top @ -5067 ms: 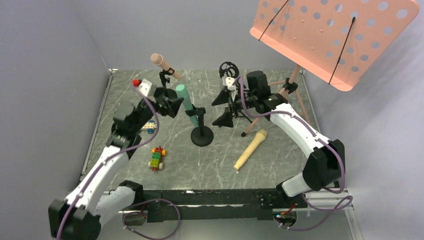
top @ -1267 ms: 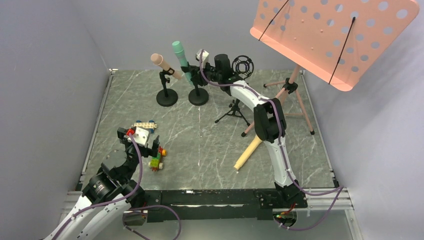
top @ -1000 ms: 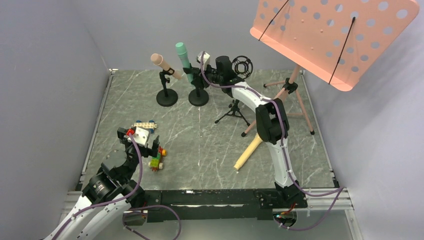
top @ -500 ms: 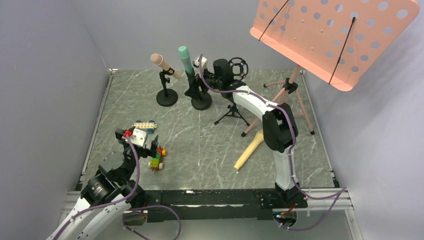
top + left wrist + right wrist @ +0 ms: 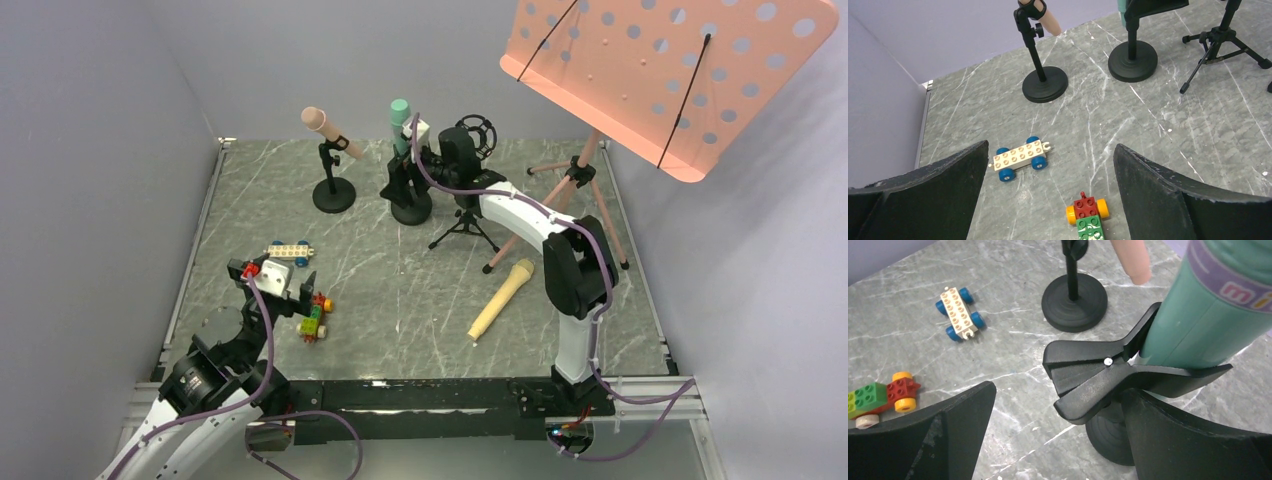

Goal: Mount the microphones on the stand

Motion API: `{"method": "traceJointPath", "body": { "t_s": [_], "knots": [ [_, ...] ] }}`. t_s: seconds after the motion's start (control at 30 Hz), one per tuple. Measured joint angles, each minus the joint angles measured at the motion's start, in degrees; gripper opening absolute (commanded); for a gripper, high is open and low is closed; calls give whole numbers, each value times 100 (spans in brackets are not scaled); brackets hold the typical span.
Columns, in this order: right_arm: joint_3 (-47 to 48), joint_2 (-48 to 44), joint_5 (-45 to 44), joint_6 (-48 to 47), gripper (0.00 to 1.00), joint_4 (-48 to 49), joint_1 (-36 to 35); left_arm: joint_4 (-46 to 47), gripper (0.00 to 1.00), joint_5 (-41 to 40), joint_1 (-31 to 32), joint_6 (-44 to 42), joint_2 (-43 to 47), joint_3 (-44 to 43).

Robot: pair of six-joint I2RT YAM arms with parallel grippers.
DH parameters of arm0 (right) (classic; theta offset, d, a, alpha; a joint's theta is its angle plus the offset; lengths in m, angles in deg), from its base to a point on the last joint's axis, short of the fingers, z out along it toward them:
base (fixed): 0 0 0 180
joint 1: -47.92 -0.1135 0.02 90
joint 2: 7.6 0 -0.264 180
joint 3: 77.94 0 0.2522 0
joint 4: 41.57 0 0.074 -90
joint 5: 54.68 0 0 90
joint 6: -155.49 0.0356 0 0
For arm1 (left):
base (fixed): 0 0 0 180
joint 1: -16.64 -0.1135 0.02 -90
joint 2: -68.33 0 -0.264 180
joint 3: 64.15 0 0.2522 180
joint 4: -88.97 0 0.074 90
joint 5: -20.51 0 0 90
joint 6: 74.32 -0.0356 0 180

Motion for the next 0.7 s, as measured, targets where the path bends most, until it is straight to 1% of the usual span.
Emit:
{"method": "traceJointPath", "body": {
  "t_s": [0.17, 0.4, 0.7],
  "knots": [
    [-22, 0, -511, 363, 100, 28, -7, 0, 99, 39, 0, 2, 15, 0],
    [-22, 33, -1491, 883, 100, 2, 0, 0, 99, 39, 0, 2, 33, 2],
    [-4, 46, -2159, 1191, 100, -214, -98, 0, 99, 44, 0, 0, 31, 2]
  ]
}}
